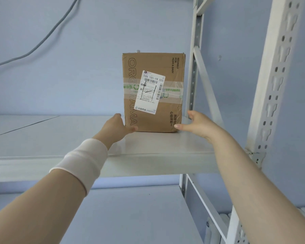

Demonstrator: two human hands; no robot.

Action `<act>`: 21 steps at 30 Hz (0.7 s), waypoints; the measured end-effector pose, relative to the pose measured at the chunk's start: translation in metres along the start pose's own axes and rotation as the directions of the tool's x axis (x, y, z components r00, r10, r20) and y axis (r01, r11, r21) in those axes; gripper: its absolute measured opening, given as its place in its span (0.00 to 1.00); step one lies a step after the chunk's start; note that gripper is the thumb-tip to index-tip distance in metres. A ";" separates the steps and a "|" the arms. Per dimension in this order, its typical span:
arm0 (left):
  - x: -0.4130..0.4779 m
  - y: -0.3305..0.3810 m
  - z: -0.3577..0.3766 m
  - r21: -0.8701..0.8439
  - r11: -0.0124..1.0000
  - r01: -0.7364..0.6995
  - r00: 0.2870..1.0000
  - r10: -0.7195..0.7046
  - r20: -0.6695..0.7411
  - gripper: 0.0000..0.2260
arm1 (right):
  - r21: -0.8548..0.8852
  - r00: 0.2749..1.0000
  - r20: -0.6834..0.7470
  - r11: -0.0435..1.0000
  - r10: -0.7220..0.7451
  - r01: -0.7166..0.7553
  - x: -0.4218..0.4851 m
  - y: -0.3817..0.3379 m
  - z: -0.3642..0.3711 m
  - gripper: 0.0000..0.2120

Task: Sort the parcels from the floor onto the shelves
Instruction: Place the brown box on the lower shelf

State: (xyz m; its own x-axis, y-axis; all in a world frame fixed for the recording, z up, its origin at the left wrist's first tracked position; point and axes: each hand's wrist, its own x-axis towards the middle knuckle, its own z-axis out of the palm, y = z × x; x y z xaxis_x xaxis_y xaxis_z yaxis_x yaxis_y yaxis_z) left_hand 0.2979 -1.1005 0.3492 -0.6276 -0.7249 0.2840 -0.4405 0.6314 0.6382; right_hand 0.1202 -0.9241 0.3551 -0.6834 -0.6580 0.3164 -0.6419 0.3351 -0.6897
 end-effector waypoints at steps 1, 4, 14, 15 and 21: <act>-0.007 0.002 -0.001 -0.002 1.000 -0.016 1.000 0.016 -0.006 0.37 | -0.013 1.000 -0.016 1.000 -0.013 0.013 -0.007 -0.002 0.000 0.42; -0.032 0.008 -0.008 -0.020 0.997 -0.079 0.997 0.079 -0.013 0.34 | -0.024 0.999 -0.034 0.999 -0.031 0.030 -0.039 -0.014 0.001 0.40; -0.122 -0.002 -0.024 0.064 0.932 -0.358 0.933 0.359 -0.009 0.27 | -0.048 0.985 -0.172 0.999 -0.033 0.025 -0.162 -0.042 0.035 0.32; -0.132 -0.002 -0.022 0.085 0.922 -0.378 0.925 0.380 -0.005 0.26 | -0.049 0.984 -0.178 0.999 -0.020 0.011 -0.174 -0.041 0.038 0.31; -0.192 0.017 0.005 0.074 0.854 -0.515 0.856 0.509 0.087 0.25 | -0.107 0.958 -0.273 0.987 0.085 -0.118 -0.253 -0.020 0.022 0.29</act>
State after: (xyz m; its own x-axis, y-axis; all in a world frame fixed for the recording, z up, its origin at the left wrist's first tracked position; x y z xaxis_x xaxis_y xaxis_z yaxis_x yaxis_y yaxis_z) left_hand 0.4073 -0.9489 0.3019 -0.8175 -0.2755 0.5058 -0.1003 0.9329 0.3460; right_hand 0.3136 -0.7797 0.2747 -0.8045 -0.4181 0.4218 -0.5900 0.4806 -0.6488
